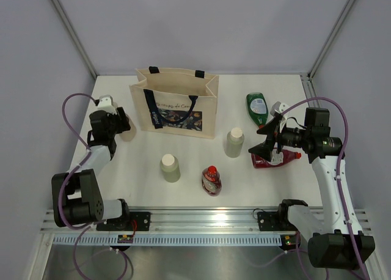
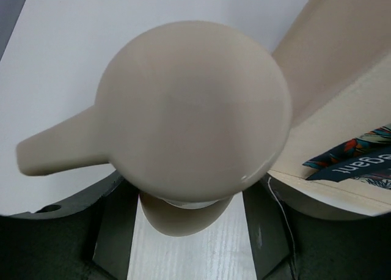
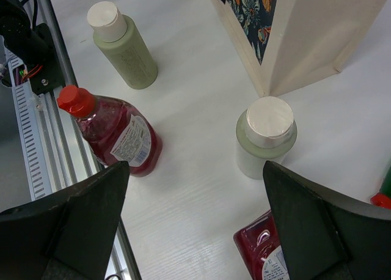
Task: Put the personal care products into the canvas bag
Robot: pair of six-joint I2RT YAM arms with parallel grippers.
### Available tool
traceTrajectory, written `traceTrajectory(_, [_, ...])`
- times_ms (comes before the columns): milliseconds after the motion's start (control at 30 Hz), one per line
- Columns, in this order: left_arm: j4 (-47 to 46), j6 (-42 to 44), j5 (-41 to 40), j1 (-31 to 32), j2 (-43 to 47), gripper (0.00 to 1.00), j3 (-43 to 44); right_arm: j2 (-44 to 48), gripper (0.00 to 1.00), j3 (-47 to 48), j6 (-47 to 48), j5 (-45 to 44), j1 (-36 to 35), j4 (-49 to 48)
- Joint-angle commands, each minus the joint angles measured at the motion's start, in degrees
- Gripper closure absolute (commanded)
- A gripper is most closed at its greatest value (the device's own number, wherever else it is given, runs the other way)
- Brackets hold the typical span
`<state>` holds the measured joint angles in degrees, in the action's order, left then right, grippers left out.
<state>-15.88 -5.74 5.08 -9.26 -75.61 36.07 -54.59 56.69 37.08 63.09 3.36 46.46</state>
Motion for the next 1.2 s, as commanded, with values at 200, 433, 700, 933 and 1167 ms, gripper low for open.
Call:
traceTrajectory(200, [-1.3,1.8,2.3,1.4,0.4,0.01,-1.0,0.6,0.01,1.8,0.3,1.1,-0.5,-0.4])
traceTrajectory(433, [0.9,5.3,2.5,1.4,-4.8,0.01,2.9,0.6,0.01,1.8,0.3,1.1,-0.5,-0.4])
traceTrajectory(700, [-3.5,6.0,5.9,1.4,-8.7,0.12,4.2,0.4,0.01,1.7,0.2,0.9,-0.5,-0.6])
traceTrajectory(933, [-2.8,4.2,4.0,1.3,-7.7,0.57,4.4,0.4,0.0,1.8,0.2,0.9,-0.5,-0.6])
traceTrajectory(1167, [-0.5,2.1,2.7,1.3,1.5,1.0,4.3,0.1,0.01,1.6,0.2,1.2,-0.5,-0.5])
